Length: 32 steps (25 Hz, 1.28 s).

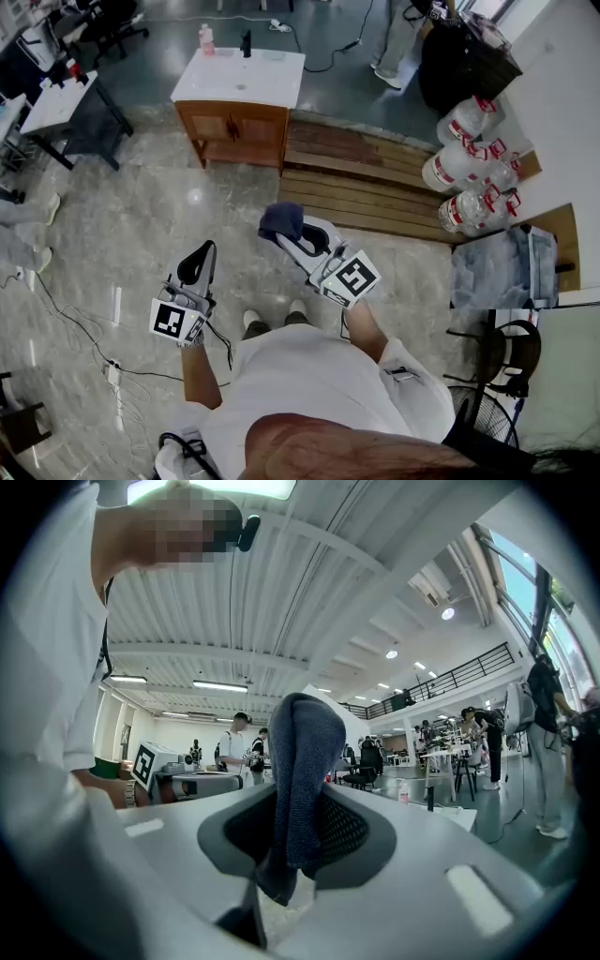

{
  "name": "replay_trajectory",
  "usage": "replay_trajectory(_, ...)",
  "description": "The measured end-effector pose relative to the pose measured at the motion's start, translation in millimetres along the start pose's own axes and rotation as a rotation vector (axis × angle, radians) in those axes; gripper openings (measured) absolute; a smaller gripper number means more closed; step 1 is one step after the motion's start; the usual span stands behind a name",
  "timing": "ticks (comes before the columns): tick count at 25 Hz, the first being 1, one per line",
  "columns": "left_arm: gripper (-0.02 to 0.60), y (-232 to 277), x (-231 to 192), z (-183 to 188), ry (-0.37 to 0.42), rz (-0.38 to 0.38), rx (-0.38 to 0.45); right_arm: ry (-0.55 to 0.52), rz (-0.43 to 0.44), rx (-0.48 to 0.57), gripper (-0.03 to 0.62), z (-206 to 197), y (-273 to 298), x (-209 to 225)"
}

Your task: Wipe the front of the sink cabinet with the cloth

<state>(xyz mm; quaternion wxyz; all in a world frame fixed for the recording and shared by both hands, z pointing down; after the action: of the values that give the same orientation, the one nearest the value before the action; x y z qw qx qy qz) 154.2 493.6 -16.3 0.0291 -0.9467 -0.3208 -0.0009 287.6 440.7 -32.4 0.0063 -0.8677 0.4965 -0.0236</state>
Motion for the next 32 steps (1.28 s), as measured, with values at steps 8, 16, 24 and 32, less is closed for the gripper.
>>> replay_trajectory(8,-0.002,-0.6,3.5,-1.3,-0.003,0.012,-0.006,0.019,0.021,-0.012,0.110,-2.7,-2.2,-1.1)
replay_trajectory(16,-0.002,3.1,1.0,-3.3,0.000,0.053,-0.022,0.023,0.023,-0.017,0.110,-9.5,-0.2,10.5)
replay_trajectory(24,-0.002,27.2,3.8,-9.9,-0.001,0.094,-0.042,0.049,0.037,-0.023,0.112,-20.5,-3.9,44.3)
replay_trajectory(32,-0.002,62.8,-5.1,-32.8,-0.031,0.107,-0.053,0.068,0.058,-0.038,0.112,-37.6,6.5,81.0)
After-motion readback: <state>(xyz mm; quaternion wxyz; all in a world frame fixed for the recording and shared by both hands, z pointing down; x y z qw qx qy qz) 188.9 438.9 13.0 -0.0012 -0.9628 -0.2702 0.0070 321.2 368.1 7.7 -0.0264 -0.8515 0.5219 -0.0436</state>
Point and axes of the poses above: the fingertips, and each gripper's own axes: y forward along the fingers, x to its right, z out of its top, the point moved 1 cm from there along -y, backward along the fingers, and after that the axes turned 9 degrees about -z, right-handed, at the moved point
